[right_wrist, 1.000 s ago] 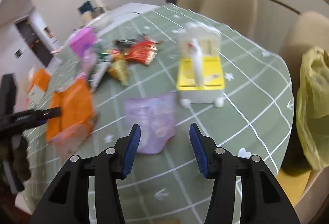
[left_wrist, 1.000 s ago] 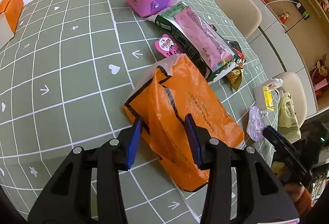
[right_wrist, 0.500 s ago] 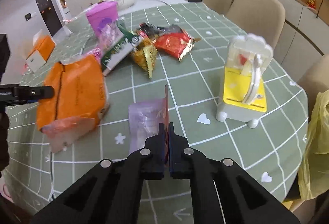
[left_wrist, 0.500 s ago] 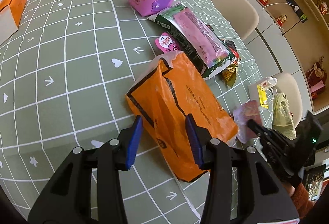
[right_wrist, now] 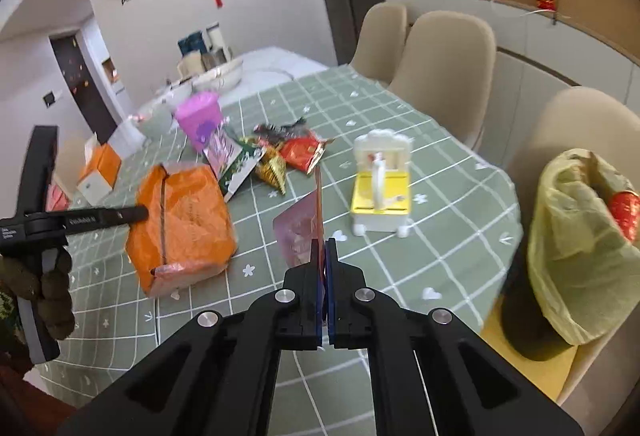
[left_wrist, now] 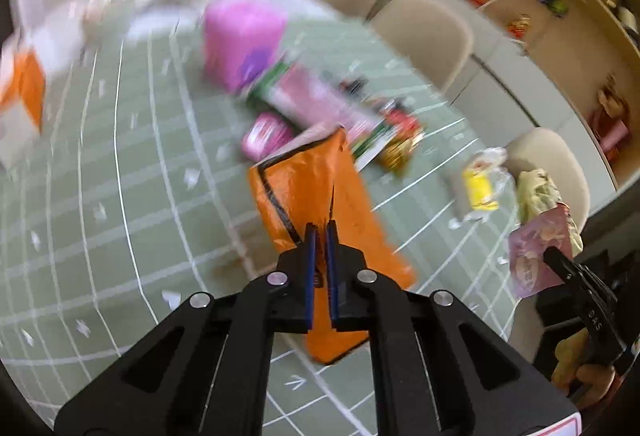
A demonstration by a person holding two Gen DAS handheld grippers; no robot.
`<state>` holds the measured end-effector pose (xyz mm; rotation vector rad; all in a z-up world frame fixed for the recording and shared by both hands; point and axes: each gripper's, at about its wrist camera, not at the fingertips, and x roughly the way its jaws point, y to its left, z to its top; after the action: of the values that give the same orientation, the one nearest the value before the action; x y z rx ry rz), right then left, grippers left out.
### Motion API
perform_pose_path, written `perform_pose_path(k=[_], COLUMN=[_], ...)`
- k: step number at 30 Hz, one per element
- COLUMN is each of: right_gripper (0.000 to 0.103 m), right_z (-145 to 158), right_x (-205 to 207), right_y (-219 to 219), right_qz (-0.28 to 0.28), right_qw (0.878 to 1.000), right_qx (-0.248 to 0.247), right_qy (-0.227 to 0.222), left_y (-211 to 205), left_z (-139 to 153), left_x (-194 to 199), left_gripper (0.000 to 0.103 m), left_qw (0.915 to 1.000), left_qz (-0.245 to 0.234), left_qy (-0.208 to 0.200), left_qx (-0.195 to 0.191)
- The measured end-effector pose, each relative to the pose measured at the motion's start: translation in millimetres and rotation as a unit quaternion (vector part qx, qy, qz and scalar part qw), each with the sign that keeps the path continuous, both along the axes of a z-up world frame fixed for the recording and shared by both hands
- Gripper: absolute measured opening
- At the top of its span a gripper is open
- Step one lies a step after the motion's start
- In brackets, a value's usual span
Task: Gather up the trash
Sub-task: 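Grasp the orange bag with the left tool while the right tool grasps a pink wrapper, then carry the orange bag with the left tool and pink wrapper with the right tool into the trash bag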
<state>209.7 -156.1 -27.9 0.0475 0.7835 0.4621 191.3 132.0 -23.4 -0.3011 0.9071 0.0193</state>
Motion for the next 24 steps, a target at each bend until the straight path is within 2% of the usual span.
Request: perform_pose_path(k=[3,7,12,20,24], right_gripper=[0.004,0.004,0.004,0.004,0.004], right_z=[16.5,40.4,66.4,90.9,95.4], right_x=[-4.6,-5.4,-1.0,10.6,13.6], right_y=[-16.9,-39.8,-74.1,-159.1,-212.3], right_qz=[-0.008,-0.011,-0.019,-0.072,-0.109], right_qw=[1.000,0.999,0.996,0.991,0.986], right_qx=[0.012,0.020,0.020,0.012,0.005], right_qy=[-0.018,-0.048,-0.081,-0.116,-0.126], left_y=[-18.5,-53.5,-99.4,-190.3,-250.8], left_z=[32.7,79.1,117.9,139.7,137.3], left_x=[-1.9,-1.6,8.2,44.8,72.6], left_gripper=[0.004,0.004,0.004,0.004,0.004], left_qw=[0.9985,0.9916,0.9828,0.9711,0.9632], left_qz=[-0.017,-0.045,-0.079,-0.151,-0.197], left_qy=[-0.043,-0.105,-0.155,-0.182,-0.183], left_qx=[0.029,0.061,0.063,0.034,0.000])
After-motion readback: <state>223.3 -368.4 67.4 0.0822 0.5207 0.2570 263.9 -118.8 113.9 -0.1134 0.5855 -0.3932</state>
